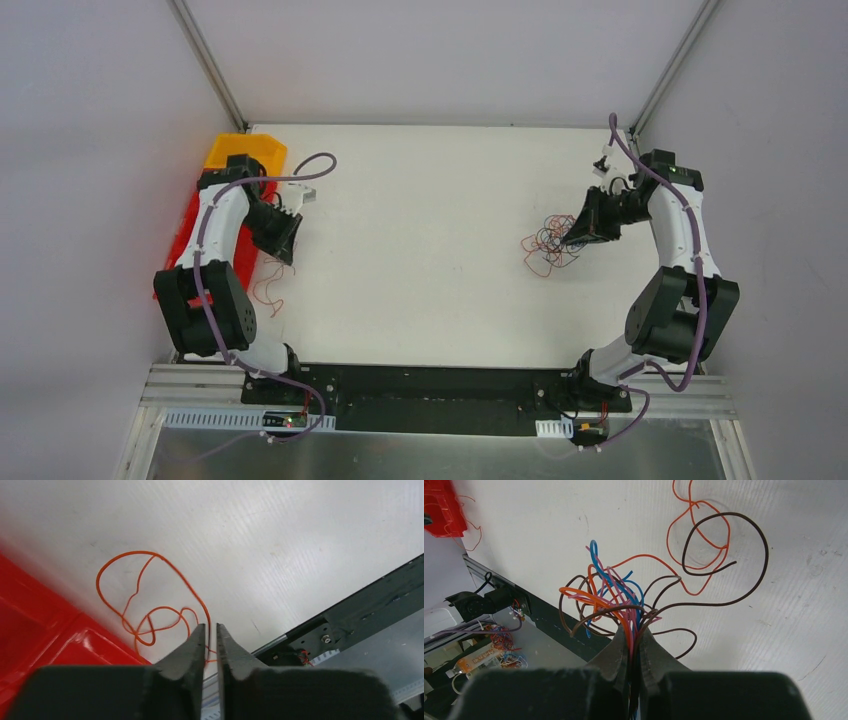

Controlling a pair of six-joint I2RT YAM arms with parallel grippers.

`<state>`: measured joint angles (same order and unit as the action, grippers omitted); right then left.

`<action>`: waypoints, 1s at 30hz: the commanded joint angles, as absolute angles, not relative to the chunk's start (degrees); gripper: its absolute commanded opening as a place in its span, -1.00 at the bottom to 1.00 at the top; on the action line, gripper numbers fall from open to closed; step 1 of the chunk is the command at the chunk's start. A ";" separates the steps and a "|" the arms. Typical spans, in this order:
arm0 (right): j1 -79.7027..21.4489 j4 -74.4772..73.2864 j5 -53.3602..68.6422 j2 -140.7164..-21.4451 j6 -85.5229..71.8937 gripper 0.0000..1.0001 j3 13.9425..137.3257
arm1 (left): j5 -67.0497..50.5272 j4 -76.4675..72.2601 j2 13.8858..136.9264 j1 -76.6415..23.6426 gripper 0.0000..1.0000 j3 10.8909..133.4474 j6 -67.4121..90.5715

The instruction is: Untangle the cables

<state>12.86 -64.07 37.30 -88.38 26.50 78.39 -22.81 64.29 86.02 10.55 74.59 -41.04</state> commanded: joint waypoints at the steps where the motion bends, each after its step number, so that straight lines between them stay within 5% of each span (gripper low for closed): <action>1: 12.57 -64.25 37.83 -87.07 27.64 -1.00 78.35 | -15.66 58.81 87.58 10.68 -0.41 69.07 -42.86; 3: 12.58 -64.18 38.09 -87.62 27.31 -1.00 78.46 | -15.26 55.91 87.94 10.58 0.19 67.29 -41.93; 6: 12.57 -64.11 38.31 -88.23 26.87 -1.00 78.51 | -14.64 53.33 90.26 10.62 0.55 66.82 -41.15; 17: 12.57 -63.99 37.57 -89.37 27.59 -1.00 77.90 | -12.32 46.92 101.84 10.68 0.68 66.76 -43.58; 20: 12.57 -63.86 37.60 -89.71 27.60 -1.00 77.74 | -12.27 45.19 103.58 10.59 0.49 66.00 -43.70; 27: 12.57 -63.55 37.47 -89.80 27.42 -1.00 77.74 | -12.40 43.10 102.59 10.63 -0.94 63.44 -42.21; 30: 12.58 -63.62 37.38 -89.15 27.42 -1.00 77.61 | -13.54 46.08 95.55 10.92 -1.00 63.45 -41.70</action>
<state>12.86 -63.26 37.28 -90.17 26.61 77.73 -11.64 43.09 102.37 10.57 65.12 -42.44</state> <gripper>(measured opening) 0.055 0.015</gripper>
